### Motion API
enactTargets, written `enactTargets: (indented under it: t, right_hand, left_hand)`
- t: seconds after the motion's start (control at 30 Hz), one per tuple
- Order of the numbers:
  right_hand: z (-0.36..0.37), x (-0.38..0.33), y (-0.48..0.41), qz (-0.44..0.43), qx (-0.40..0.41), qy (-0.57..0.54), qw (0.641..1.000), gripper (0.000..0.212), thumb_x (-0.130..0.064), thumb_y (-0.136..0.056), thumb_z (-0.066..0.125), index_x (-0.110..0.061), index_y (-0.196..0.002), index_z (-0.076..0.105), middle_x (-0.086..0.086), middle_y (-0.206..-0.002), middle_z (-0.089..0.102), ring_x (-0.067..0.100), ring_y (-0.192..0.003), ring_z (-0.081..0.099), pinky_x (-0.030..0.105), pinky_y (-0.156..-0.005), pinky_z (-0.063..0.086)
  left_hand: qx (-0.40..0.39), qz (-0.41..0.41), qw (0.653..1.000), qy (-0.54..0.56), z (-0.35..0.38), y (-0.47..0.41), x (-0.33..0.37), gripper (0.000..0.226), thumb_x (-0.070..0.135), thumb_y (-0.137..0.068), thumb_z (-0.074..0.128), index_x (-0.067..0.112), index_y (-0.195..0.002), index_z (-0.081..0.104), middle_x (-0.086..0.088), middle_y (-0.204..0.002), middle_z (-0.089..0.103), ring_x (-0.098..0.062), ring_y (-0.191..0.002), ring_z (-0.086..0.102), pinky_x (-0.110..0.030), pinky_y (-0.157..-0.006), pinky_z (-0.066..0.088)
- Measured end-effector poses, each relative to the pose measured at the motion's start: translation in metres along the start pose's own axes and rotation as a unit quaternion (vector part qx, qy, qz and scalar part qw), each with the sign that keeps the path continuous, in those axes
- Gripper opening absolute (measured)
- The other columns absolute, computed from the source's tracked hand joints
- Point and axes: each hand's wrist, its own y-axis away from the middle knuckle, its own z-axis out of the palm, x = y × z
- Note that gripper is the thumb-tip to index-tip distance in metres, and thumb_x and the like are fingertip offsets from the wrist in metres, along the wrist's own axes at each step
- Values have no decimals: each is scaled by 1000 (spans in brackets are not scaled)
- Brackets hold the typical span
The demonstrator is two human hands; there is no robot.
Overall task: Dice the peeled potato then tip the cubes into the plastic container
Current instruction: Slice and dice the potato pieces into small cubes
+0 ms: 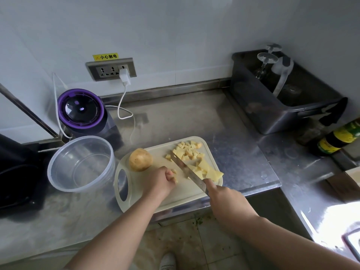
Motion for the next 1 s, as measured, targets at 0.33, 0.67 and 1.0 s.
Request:
enactTargets:
  t: [0.33,0.67,1.0]
  right_hand:
    - [-14,19,-3,18,31,29,999,50,-8,-99,46,-21,-141,23,2,-99,64,16,-73,63,25,-66,53]
    - [-20,32,-1,-46,26,87,995,64,1,-94,45,-26,-146,18,-1,-89,55,18,-65,56,29,-61,49]
    - [-10,31,-11,-228,92,234,941,53,-1,-83,65,-25,-128,50,-1,-109,62,22,-68,60,27,-59,39]
  left_hand:
    - [46,66,993,-84,-3,-14,14,22,16,-87,66,14,-107,57,-2,-104,61,-19,-92,58,-27,-77,44]
    - [56,33,990,126,-20,-27,20,17,0,-90,57,17,-90,58,-7,-98,65,-17,-73,63,-34,-72,56]
    - [-204,110,972,-36,-63,10,6,26,28,-88,67,30,-114,66,18,-112,63,0,-104,58,-23,-96,45]
